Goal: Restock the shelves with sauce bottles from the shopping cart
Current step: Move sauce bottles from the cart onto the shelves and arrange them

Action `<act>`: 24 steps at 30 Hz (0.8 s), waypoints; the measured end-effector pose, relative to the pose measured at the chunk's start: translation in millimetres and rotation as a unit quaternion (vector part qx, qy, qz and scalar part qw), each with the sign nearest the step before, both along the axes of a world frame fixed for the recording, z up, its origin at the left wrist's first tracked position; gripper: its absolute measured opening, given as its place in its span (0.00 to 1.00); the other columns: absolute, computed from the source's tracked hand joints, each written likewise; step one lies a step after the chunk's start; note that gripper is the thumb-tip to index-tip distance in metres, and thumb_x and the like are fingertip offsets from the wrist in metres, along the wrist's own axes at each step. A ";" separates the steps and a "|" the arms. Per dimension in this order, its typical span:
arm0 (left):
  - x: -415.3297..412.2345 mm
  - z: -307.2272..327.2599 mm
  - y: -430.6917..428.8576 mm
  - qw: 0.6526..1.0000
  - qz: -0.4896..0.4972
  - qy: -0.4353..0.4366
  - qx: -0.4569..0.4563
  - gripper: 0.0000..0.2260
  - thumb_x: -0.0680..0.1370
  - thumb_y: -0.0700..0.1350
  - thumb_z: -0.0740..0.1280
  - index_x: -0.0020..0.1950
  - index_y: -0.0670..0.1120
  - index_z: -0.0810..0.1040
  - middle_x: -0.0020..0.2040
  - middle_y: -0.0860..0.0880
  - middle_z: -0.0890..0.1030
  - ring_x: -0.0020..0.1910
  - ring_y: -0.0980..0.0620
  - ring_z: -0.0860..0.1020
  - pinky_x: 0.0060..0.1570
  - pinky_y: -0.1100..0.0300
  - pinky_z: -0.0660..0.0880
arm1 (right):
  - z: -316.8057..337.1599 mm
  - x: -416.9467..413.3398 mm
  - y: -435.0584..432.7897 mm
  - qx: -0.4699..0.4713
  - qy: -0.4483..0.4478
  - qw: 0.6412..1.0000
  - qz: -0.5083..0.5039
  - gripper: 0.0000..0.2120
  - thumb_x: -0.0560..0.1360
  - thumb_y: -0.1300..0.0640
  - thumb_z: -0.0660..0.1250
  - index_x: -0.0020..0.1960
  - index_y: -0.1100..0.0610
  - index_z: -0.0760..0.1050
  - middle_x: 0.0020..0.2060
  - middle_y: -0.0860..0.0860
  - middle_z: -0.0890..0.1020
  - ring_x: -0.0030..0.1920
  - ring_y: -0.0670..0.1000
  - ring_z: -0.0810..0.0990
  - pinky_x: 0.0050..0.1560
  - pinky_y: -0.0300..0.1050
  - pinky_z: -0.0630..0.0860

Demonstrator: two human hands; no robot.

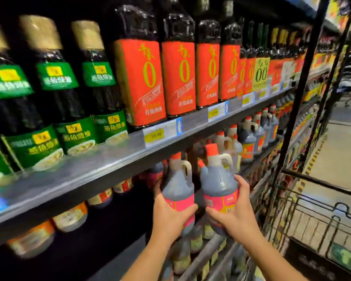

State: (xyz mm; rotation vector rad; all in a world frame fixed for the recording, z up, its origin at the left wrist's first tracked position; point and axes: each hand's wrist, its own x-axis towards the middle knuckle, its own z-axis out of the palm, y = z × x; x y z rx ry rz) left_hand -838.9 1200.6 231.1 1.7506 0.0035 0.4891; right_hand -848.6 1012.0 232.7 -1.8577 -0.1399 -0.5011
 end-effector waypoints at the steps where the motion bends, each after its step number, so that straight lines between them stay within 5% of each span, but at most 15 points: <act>1: 2.3 -3.4 5.0 1.000 0.012 0.007 0.004 0.39 0.56 0.47 0.83 0.63 0.51 0.69 0.45 0.63 0.82 0.46 0.67 0.81 0.40 0.74 0.74 | -0.6 6.3 4.0 -0.004 0.004 1.000 0.011 0.48 0.55 0.49 0.80 0.65 0.34 0.55 0.56 0.45 0.76 0.49 0.46 0.81 0.50 0.45 0.78; 4: 5.2 -12.0 13.7 0.998 0.045 0.039 0.020 0.50 0.58 0.52 0.82 0.73 0.53 0.58 0.49 0.61 0.81 0.47 0.64 0.81 0.45 0.67 0.76 | -2.1 26.7 14.0 -0.020 0.007 0.999 0.038 0.49 0.54 0.47 0.80 0.65 0.34 0.55 0.59 0.49 0.72 0.59 0.55 0.75 0.56 0.58 0.76; 8: 9.2 -19.4 16.7 0.994 0.089 0.052 0.023 0.50 0.57 0.56 0.81 0.70 0.68 0.53 0.49 0.66 0.77 0.46 0.73 0.77 0.43 0.75 0.71 | -5.8 53.7 21.8 -0.015 0.008 0.997 0.071 0.48 0.53 0.46 0.80 0.65 0.36 0.56 0.60 0.50 0.71 0.61 0.55 0.73 0.59 0.59 0.75; 13: 20.9 -28.4 13.2 0.993 0.096 0.061 0.037 0.50 0.57 0.60 0.78 0.68 0.74 0.49 0.49 0.65 0.80 0.46 0.71 0.78 0.45 0.72 0.74 | -18.7 82.1 23.1 0.008 0.016 0.995 0.102 0.48 0.57 0.48 0.81 0.67 0.37 0.54 0.64 0.48 0.68 0.63 0.52 0.73 0.61 0.56 0.75; 15: 25.0 -31.1 9.5 0.994 0.091 0.055 0.030 0.50 0.59 0.58 0.78 0.70 0.72 0.49 0.54 0.69 0.76 0.50 0.73 0.76 0.51 0.66 0.74 | -24.2 92.6 22.5 0.018 0.012 0.994 0.106 0.48 0.59 0.51 0.81 0.68 0.38 0.54 0.64 0.47 0.67 0.63 0.49 0.72 0.63 0.53 0.74; 18: 31.8 -32.5 2.5 0.994 0.100 0.035 0.022 0.48 0.63 0.50 0.81 0.69 0.70 0.52 0.59 0.71 0.73 0.57 0.73 0.73 0.53 0.72 0.72 | -32.5 109.5 22.1 0.007 0.007 0.996 0.089 0.50 0.61 0.52 0.82 0.72 0.44 0.53 0.66 0.47 0.63 0.66 0.46 0.66 0.65 0.46 0.69; 22: 44.0 -32.9 -6.8 0.991 0.133 0.008 0.007 0.46 0.62 0.46 0.81 0.72 0.59 0.57 0.71 0.50 0.69 0.68 0.54 0.71 0.66 0.53 0.70 | -34.3 124.3 26.1 -0.028 0.012 0.997 0.069 0.53 0.62 0.52 0.81 0.76 0.56 0.51 0.65 0.45 0.58 0.64 0.41 0.59 0.61 0.33 0.60; 24: 51.3 -34.7 -9.2 0.990 0.141 0.011 0.009 0.47 0.61 0.45 0.81 0.73 0.54 0.58 0.71 0.48 0.69 0.68 0.51 0.71 0.67 0.47 0.69 | -34.7 128.6 26.9 -0.032 0.008 0.997 0.063 0.51 0.62 0.54 0.81 0.75 0.57 0.54 0.65 0.48 0.60 0.67 0.48 0.61 0.64 0.39 0.63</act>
